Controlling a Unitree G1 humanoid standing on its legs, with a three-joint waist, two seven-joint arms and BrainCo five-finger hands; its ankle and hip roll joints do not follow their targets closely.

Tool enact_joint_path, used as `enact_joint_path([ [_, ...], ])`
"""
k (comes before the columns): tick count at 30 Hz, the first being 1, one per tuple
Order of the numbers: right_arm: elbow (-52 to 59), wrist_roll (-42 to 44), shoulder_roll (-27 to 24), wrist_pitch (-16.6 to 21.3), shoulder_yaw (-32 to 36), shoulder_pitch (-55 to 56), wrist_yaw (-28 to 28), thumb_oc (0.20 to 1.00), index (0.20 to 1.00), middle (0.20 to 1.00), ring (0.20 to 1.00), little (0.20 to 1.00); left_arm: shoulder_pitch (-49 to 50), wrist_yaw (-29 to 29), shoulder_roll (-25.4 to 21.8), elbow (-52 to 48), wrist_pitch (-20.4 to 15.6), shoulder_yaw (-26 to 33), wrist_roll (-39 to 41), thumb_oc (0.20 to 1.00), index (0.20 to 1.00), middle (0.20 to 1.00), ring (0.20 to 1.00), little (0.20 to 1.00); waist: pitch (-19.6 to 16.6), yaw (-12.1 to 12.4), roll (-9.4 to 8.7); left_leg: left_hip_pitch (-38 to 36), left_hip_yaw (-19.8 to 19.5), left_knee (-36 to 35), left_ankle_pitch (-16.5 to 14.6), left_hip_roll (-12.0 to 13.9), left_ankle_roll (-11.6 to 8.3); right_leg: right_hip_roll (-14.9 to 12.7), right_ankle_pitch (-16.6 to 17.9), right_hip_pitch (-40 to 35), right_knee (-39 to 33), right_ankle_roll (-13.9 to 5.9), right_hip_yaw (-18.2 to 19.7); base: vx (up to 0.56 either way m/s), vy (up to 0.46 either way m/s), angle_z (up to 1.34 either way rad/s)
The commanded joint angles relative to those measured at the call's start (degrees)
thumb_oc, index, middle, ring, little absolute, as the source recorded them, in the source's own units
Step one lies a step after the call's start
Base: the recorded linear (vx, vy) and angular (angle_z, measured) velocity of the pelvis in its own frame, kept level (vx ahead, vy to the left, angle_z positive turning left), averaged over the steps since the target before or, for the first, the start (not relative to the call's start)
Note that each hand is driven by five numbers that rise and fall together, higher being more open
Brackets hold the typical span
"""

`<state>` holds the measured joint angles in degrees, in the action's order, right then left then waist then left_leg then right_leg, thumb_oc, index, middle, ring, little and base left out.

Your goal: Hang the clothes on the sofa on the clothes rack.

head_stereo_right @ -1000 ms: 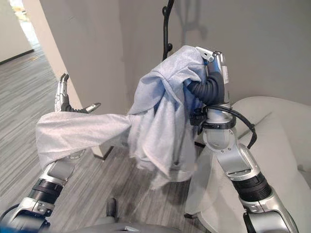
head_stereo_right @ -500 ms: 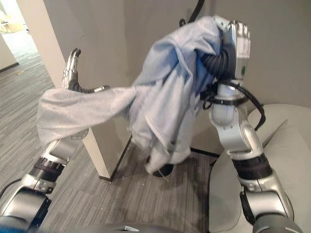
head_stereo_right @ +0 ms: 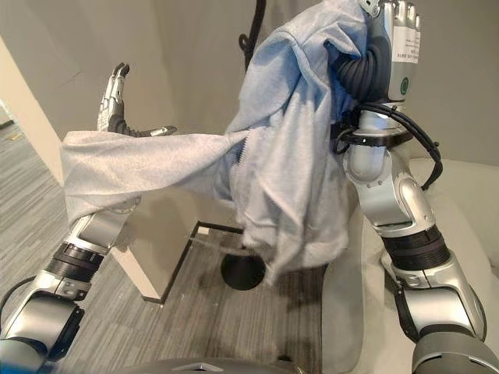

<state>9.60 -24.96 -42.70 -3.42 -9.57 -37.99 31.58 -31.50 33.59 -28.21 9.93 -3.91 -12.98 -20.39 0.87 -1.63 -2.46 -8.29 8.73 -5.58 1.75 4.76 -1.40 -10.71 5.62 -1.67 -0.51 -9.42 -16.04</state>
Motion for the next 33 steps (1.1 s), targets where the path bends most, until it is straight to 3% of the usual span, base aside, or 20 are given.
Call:
enact_joint_path([
  [1,-1.2,-0.3,-2.0,1.4,-0.5,-6.1,-1.2,0.2,0.2,0.2,0.2,0.2,-5.0,0.7,-1.0,3.1,-0.4,1.6,2.7,1.0,1.0,1.0,1.0,1.0,-2.5,0.1,-3.06,-2.8,-0.1,2.6,-10.2,-3.6,1.94,-2.6,-1.3,3.4,2.1,-0.16,0.6,0.15,-0.077,-0.01],
  [6,-0.8,1.6,-3.7,2.8,-1.2,-5.0,-2.9,0.2,0.2,0.2,0.2,0.2,-4.8,0.1,-1.0,3.6,-0.2,1.8,5.9,1.0,1.0,1.0,1.0,1.0,-4.4,-0.5,-3.15,-4.2,-0.9,3.5,-11.5,-0.6,0.37,-0.4,-4.5,3.2,4.6,1.11,0.1,0.19,-0.159,0.09],
  [7,-1.0,2.6,-4.4,3.5,-1.8,-5.5,-3.1,0.2,0.2,0.2,0.2,0.2,-5.1,0.1,-1.3,3.9,-0.2,2.0,7.5,1.0,1.0,1.0,1.0,1.0,-4.7,-0.7,-3.31,-4.2,-1.3,5.0,-12.3,1.0,-0.44,0.8,-5.9,3.0,5.0,1.92,-0.4,0.2,-0.235,0.13],
  [10,-1.1,3.6,-5.0,4.1,-2.1,-6.0,-3.2,0.2,0.2,0.2,0.2,0.2,-5.1,-0.1,-1.6,3.9,-0.1,2.4,8.7,1.0,1.0,1.0,1.0,1.0,-4.7,-0.7,-3.37,-3.2,-1.9,8.3,-13.3,2.4,-1.07,2.1,-7.2,2.5,5.0,2.98,-0.6,0.14,-0.176,0.08],
  [12,-1.1,3.5,-6.3,4.4,-2.4,-6.7,-3.0,0.2,0.2,0.2,0.2,0.2,-5.4,-0.2,-2.4,4.4,-0.2,2.9,9.9,1.0,1.0,1.0,1.0,1.0,-3.1,0.3,-3.5,2.0,-3.4,20.1,-9.3,4.7,-3.06,4.4,-9.4,0.3,4.5,5.45,-0.2,0.11,-0.194,0.14],
  [14,-1.6,2.8,-7.7,4.0,-2.2,-7.2,-2.4,0.2,0.2,0.2,0.2,0.2,-6.1,-0.6,-2.6,4.6,-0.1,3.0,10.0,1.0,1.0,1.0,1.0,1.0,-1.6,0.9,-4.05,7.0,-5.5,30.2,-5.6,5.4,-3.32,5.8,-10.2,-1.6,3.3,7.37,0.0,0.04,-0.146,0.25],
  [15,-2.5,2.4,-8.5,3.6,-2.2,-7.3,-1.9,0.2,0.2,0.2,0.2,0.2,-6.3,-0.7,-2.7,4.8,0.1,2.7,9.9,1.0,1.0,1.0,1.0,1.0,-0.8,1.1,-4.48,9.5,-6.1,33.1,-3.6,5.1,-2.96,5.9,-10.4,-2.2,2.6,8.04,-0.2,0.03,-0.094,0.2],
  [17,-3.4,2.5,-9.3,3.2,-1.8,-7.4,-1.6,0.2,0.2,0.2,0.2,0.2,-7.0,-0.6,-2.6,5.3,0.2,2.4,9.9,1.0,1.0,1.0,1.0,1.0,0.1,1.1,-4.81,12.2,-6.0,34.4,-3.9,5.3,-2.52,5.9,-10.7,-3.0,2.0,8.21,-0.5,0.01,-0.029,0.12],
  [18,-3.9,2.7,-9.8,2.7,-1.6,-7.5,-1.4,0.2,0.2,0.2,0.2,0.2,-7.3,-0.6,-2.6,5.5,0.4,2.4,9.9,1.0,1.0,1.0,1.0,1.0,0.4,1.0,-5.03,13.9,-5.2,33.2,-5.2,5.1,-2.23,5.8,-10.9,-3.6,1.5,8.1,-0.4,0.14,0.08,0.25],
  [19,-5.2,3.0,-10.6,2.3,-0.7,-7.5,-0.7,0.2,0.2,0.2,0.2,0.2,-7.3,-1.1,-2.7,5.1,0.4,2.5,9.3,1.0,1.0,1.0,1.0,1.0,0.3,1.5,-5.21,16.3,-4.0,26.9,-8.0,3.2,-1.32,5.4,-11.1,-4.6,0.1,7.21,0.4,0.21,0.13,0.39],
  [20,-5.9,3.5,-10.5,2.3,-0.4,-7.4,-0.2,0.2,0.2,0.2,0.2,0.2,-7.0,-1.1,-2.9,4.9,0.4,2.7,9.3,1.0,1.0,1.0,1.0,1.0,0.4,2.1,-4.75,17.5,-4.7,23.4,-7.2,2.5,-1.61,5.6,-11.6,-5.3,-0.2,7.01,1.0,0.23,0.199,0.4],
  [21,-6.8,3.9,-10.5,2.4,-0.1,-7.5,0.3,0.2,0.2,0.2,0.2,0.2,-6.8,-1.2,-3.3,4.6,0.4,2.9,9.4,1.0,1.0,1.0,1.0,1.0,0.4,2.9,-4.08,18.3,-6.3,16.3,-2.8,1.4,-2.33,5.9,-11.9,-5.8,-0.5,6.97,1.5,0.11,0.114,0.21],
  [22,-6.9,3.9,-10.5,2.5,-0.2,-7.6,0.3,0.2,0.2,0.2,0.2,0.2,-6.8,-1.2,-3.3,4.6,0.4,2.9,9.4,1.0,1.0,1.0,1.0,1.0,0.4,2.9,-4.15,18.1,-6.3,15.7,-2.4,1.3,-2.33,5.8,-11.8,-5.8,-0.5,6.98,1.4,0.15,0.137,-0.05],
  [23,-9.1,4.5,-10.5,2.6,-0.3,-8.2,1.6,0.2,0.2,0.2,0.2,0.2,-6.9,-0.6,-3.9,4.8,-0.1,2.8,9.6,1.0,1.0,1.0,1.0,1.0,1.1,4.3,-3.74,21.1,-9.0,8.6,0.5,0.1,-3.6,6.3,-12.7,-7.6,-0.8,6.99,2.4,0.11,0.069,-0.22],
  [26,-11.0,5.4,-11.0,2.3,-0.9,-9.6,2.2,0.2,0.2,0.2,0.2,0.2,-7.3,-0.3,-4.3,5.3,0.2,2.9,9.3,1.0,1.0,1.0,1.0,1.0,1.1,4.4,-3.21,20.4,-9.7,4.5,3.0,-0.2,-4.18,6.9,-13.5,-8.8,-0.5,6.65,3.6,0.23,0.129,-0.42],
  [27,-10.2,5.7,-10.0,2.2,-0.1,-9.2,1.9,0.2,0.2,0.2,0.2,0.2,-6.8,-0.6,-4.3,4.9,0.2,3.4,8.6,1.0,1.0,1.0,1.0,1.0,0.0,4.1,-2.3,18.4,-9.5,3.6,4.2,0.1,-3.92,6.8,-14.0,-9.8,-0.2,6.04,4.4,0.15,0.087,-0.29],
  [33,-9.9,4.3,-10.1,1.7,-0.7,-5.9,-1.4,0.2,0.2,0.2,0.2,0.2,-5.0,-1.9,-5.8,5.4,0.0,3.4,8.3,1.0,1.0,1.0,1.0,1.0,-4.0,4.7,-3.14,14.0,-6.7,3.6,2.7,-1.2,-2.15,3.5,-14.2,-11.5,-0.2,4.13,5.5,0.27,0.145,-0.48],
])
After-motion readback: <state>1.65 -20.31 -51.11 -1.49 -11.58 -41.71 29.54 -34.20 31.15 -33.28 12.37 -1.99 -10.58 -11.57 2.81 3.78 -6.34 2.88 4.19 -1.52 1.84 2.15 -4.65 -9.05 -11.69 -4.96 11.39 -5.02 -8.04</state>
